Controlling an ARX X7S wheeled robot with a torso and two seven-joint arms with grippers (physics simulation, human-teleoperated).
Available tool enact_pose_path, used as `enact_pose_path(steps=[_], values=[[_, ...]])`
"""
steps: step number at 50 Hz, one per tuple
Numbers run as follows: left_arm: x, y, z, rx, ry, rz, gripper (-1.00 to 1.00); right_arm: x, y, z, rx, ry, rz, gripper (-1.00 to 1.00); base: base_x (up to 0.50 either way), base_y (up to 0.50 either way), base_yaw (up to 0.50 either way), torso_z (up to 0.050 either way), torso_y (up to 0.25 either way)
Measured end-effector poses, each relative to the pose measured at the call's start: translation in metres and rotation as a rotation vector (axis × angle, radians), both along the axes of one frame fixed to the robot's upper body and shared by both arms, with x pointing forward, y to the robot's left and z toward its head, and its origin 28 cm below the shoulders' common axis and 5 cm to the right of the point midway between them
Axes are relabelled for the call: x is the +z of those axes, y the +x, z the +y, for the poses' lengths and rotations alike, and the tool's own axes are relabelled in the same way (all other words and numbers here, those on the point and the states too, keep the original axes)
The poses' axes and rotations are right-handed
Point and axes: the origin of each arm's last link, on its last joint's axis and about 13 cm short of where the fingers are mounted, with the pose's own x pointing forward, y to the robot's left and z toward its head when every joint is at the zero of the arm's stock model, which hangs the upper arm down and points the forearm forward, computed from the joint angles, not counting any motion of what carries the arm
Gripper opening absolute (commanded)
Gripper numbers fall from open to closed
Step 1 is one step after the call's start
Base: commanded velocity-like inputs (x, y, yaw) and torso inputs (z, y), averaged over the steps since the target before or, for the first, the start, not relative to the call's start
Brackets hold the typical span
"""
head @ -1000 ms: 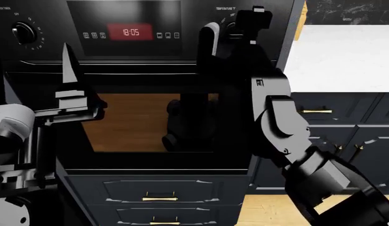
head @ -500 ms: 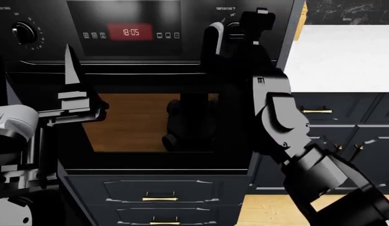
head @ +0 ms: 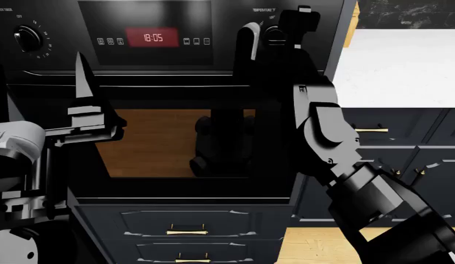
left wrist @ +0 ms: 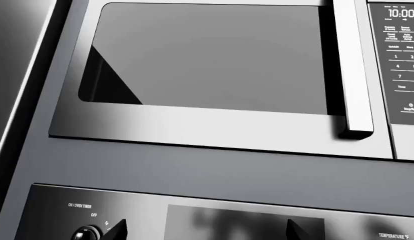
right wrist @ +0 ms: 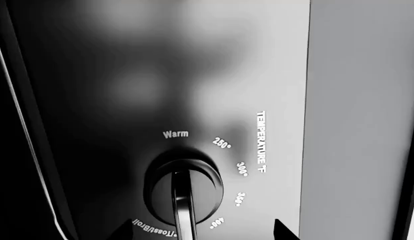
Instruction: Preheat the oven by turning the temperature knob.
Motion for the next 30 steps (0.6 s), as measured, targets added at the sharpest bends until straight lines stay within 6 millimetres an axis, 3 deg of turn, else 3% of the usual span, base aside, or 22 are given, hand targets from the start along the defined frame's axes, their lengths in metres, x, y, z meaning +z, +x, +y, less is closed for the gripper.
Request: enact_pose_path(steps=[25, 26, 30], values=[[0.0, 0.0004, 0.0003, 0.002, 0.0, 0.001, 1.0, -0.0017, 0.0003, 0.0023, 0.021, -0.006, 0.002, 1.0, 0.0, 0.0, 0.0, 0.0, 0.0], [0.0, 0.0004, 0.0003, 0.002, 0.0, 0.001, 1.0, -0.0019, 0.0002, 0.0023, 0.022, -0.007, 0.003, -1.0, 0.0, 0.0, 0.0, 0.0, 0.0], [0.0, 0.0005, 0.0002, 0.002, 0.0, 0.001, 1.0, -0.0026, -0.0001, 0.0026, 0.025, -0.01, 0.002, -1.0, 0.0, 0.0, 0.0, 0.0, 0.0]])
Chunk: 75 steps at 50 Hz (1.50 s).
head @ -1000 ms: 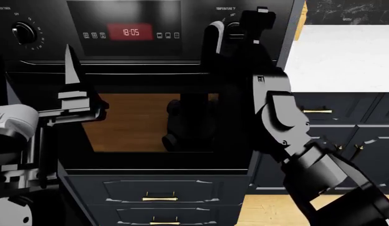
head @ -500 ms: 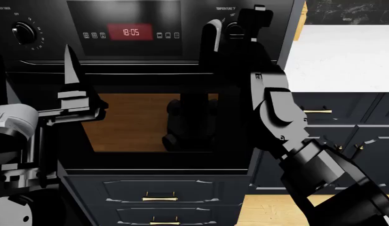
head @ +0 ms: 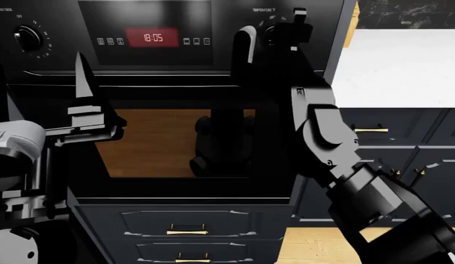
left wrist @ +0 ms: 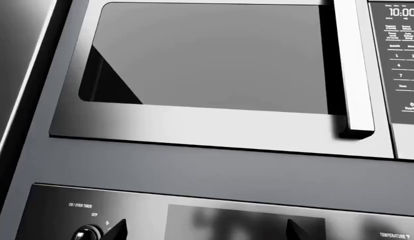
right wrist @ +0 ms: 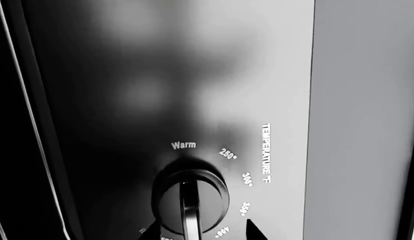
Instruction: Preheat the oven by turning the temperature knob.
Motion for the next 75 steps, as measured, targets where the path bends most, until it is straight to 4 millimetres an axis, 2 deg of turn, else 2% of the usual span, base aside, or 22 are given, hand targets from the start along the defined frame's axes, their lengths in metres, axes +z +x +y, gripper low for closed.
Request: enact_pose_path(steps=[75], values=[[-0.0018, 0.0021, 0.0001, 0.002, 0.002, 0.007, 1.0, -0.005, 0.0056, 0.0015, 0.014, 0.004, -0.009, -1.0, 0.0, 0.0, 0.0, 0.0, 0.0]])
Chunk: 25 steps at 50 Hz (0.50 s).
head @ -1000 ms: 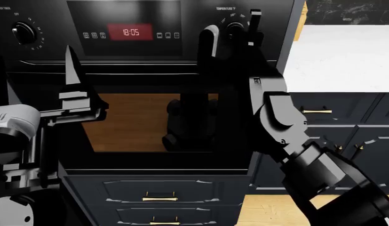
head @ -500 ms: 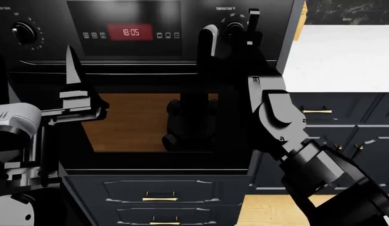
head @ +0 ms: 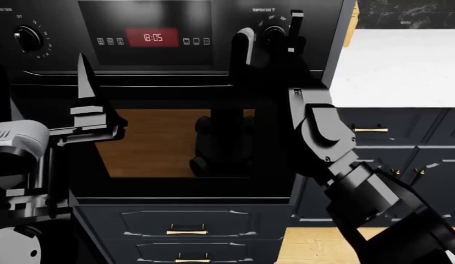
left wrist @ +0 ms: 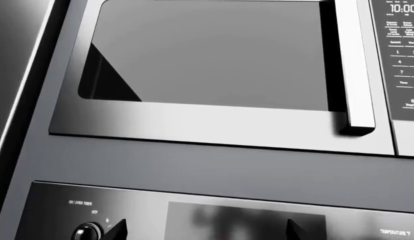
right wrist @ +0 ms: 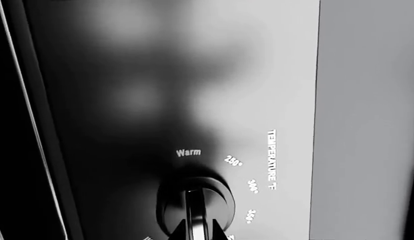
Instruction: Preheat the oven by turning the temperature knob.
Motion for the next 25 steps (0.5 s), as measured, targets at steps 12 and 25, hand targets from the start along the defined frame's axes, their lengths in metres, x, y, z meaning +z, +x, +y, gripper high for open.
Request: enact_pose_path(steps=[12, 25], values=[[0.0, 0.0, 0.0001, 0.0, -0.001, 0.0, 1.0, -0.0029, 0.003, 0.0014, -0.002, 0.049, -0.008, -1.0, 0.0, 0.0, 0.0, 0.0, 0.0], [0.0005, -0.001, 0.0004, 0.002, -0.002, -0.002, 1.0, -0.0063, 0.0014, 0.0024, 0.002, 0.163, -0.007, -1.0, 0.0, 0.0, 0.0, 0.0, 0.0]])
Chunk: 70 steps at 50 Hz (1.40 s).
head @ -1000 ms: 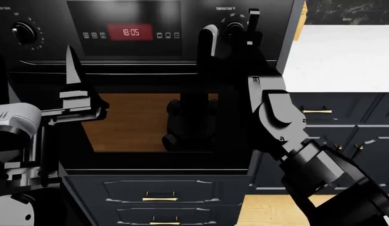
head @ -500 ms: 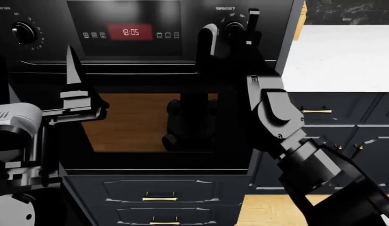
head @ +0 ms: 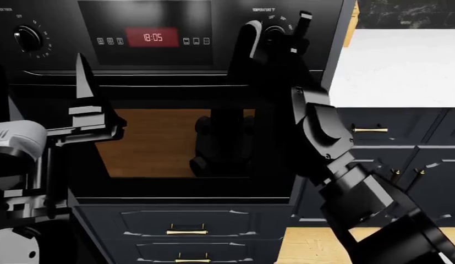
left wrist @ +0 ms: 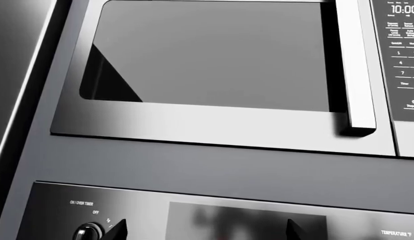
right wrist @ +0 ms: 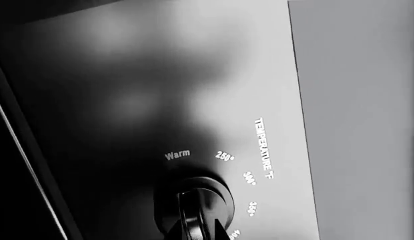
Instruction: Preheat the oven by turning the temperature knob.
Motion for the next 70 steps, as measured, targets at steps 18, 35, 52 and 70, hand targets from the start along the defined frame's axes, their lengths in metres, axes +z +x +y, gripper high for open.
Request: enact_pose_path(steps=[18, 35, 52, 70], values=[[0.0011, -0.0001, 0.0011, 0.002, -0.003, -0.002, 1.0, -0.0028, -0.0034, 0.0018, 0.006, 0.161, 0.012, -1.0, 0.0, 0.0, 0.0, 0.0, 0.002], [0.0019, -0.0002, 0.0016, 0.003, -0.008, -0.002, 1.0, 0.0003, -0.0016, 0.0026, 0.001, 0.096, 0.018, -1.0, 0.0, 0.0, 0.0, 0.0, 0.0], [0.0013, 0.0004, 0.0017, 0.003, -0.008, -0.001, 1.0, 0.0012, 0.0001, 0.0035, 0.011, 0.184, 0.035, -1.0, 0.0, 0.0, 0.0, 0.0, 0.0], [0.0018, 0.0, 0.002, 0.004, -0.009, -0.003, 1.0, 0.0012, -0.0003, 0.0046, 0.018, 0.268, 0.045, -1.0, 0.0, 0.0, 0.0, 0.0, 0.0]])
